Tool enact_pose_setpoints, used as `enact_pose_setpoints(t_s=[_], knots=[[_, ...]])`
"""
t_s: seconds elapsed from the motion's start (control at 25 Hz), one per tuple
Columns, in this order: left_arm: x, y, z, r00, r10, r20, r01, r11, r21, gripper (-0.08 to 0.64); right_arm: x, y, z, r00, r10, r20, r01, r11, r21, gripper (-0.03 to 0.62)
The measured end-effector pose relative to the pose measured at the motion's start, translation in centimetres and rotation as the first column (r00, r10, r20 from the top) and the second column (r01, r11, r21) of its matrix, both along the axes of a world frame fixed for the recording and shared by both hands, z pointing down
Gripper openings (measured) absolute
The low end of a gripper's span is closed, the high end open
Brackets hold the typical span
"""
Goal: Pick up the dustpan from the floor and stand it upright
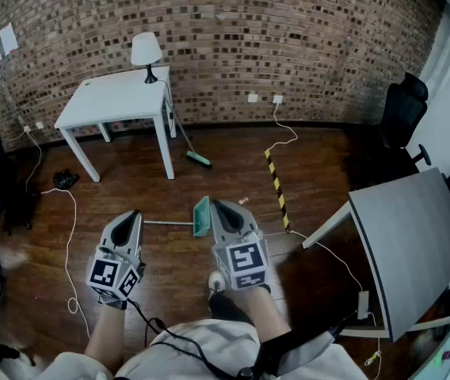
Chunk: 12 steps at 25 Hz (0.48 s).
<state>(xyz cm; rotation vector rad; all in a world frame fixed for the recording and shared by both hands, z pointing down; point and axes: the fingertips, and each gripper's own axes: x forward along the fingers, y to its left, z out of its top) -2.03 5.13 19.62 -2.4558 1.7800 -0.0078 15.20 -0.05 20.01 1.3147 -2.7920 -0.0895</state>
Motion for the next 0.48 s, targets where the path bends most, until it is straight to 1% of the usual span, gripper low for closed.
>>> enact_pose_setpoints(t_s=[0.12,0.24,0.32,0.4,0.48], knots=[[0.1,-4.9,-0.5,1.000,-0.027,0.001,0.027,1.000,-0.012,0.012,0.2,-5.3,-0.5,0.999,-0.036,0.003,0.036,0.999,-0.005,0.002],[0.1,-9.8,-0.8,0.999,-0.045,0.006,0.045,0.999,-0.007,0.012,1.0,-10.7,-1.3,0.999,-0.048,0.011,0.048,0.999,-0.002,0.002],[-0.4,-12.3,-0.5,0.997,-0.073,-0.034,0.072,0.997,-0.021,0.012,1.3,-13.7,-1.2,0.999,-0.051,0.016,0.051,0.999,-0.005,0.002],[-1.1,-14.3,-0.3,0.991,-0.107,-0.083,0.104,0.994,-0.039,0.012,1.4,-16.2,-1.0,0.997,-0.056,0.052,0.058,0.998,-0.036,0.002],[-1.5,-15.8,-0.4,0.990,-0.119,-0.077,0.116,0.992,-0.042,0.012,1.4,-18.0,-1.1,0.992,-0.054,0.113,0.063,0.995,-0.076,0.002]])
